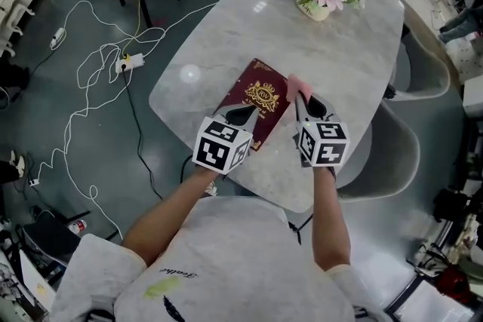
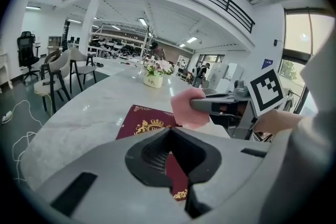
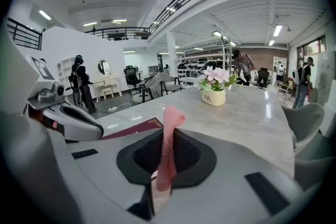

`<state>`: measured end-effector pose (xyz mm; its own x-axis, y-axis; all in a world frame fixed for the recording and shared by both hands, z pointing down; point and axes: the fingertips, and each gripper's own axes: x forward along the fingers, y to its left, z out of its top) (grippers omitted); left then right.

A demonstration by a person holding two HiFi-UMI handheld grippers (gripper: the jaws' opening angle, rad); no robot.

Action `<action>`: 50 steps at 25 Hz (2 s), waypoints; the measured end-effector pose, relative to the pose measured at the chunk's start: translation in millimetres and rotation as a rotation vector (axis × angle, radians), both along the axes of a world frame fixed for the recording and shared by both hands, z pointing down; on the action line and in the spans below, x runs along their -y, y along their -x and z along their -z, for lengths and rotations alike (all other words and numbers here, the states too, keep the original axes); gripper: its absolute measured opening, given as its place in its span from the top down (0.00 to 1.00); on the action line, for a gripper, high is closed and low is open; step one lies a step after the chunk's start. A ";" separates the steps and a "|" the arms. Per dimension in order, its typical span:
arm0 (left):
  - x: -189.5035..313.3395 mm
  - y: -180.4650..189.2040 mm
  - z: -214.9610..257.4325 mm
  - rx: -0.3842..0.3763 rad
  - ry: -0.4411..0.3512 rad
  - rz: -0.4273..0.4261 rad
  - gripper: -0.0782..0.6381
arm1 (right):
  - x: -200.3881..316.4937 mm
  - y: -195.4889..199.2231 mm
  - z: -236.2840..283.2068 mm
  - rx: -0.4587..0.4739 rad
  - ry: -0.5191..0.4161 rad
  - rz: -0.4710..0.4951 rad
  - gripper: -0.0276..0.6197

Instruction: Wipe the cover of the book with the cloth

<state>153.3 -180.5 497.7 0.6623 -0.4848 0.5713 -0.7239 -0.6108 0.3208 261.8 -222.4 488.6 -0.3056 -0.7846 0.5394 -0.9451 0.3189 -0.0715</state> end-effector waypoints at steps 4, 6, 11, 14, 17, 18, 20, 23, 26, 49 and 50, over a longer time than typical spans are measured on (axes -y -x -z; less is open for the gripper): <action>6.1 -6.6 -3.9 0.003 0.004 -0.008 0.88 | 16.6 -12.5 -5.2 -0.077 -0.008 0.006 0.93; 9.0 -6.9 -6.4 0.010 0.009 -0.008 0.88 | 23.4 -17.2 -3.9 -0.092 -0.018 0.006 0.93; 14.3 -7.4 -12.8 0.023 0.021 -0.011 0.88 | 33.9 -26.6 -2.9 -0.121 -0.028 0.004 0.93; 15.6 -7.9 -14.1 0.022 0.024 -0.014 0.88 | 36.1 -24.9 -4.4 -0.165 -0.033 0.018 0.93; 16.3 -8.3 -14.8 0.021 0.026 -0.017 0.88 | 36.7 -16.4 -9.3 -0.176 -0.028 0.043 0.93; 16.3 -8.4 -14.9 0.021 0.026 -0.018 0.88 | 36.2 -12.8 -12.1 -0.172 -0.021 0.051 0.93; 15.3 -8.2 -14.6 0.020 0.027 -0.020 0.88 | 33.6 -5.8 -18.5 -0.171 -0.005 0.067 0.93; 13.4 -5.6 -14.3 0.020 0.027 -0.017 0.88 | 28.6 3.2 -27.9 -0.168 0.018 0.089 0.93; 11.8 -1.7 -14.1 0.021 0.027 -0.012 0.88 | 23.7 10.2 -35.9 -0.165 0.041 0.103 0.93; -12.2 15.0 -7.5 0.012 0.015 -0.006 0.88 | -14.5 55.0 -47.3 -0.158 0.082 0.170 0.93; -12.9 16.0 -7.4 0.012 0.014 -0.005 0.88 | -16.2 56.4 -48.0 -0.158 0.083 0.171 0.93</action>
<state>137.3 -167.6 505.2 0.6580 -0.4733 0.5857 -0.7244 -0.6100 0.3210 205.4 -206.2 536.5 -0.3368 -0.6794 0.6518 -0.8794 0.4744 0.0401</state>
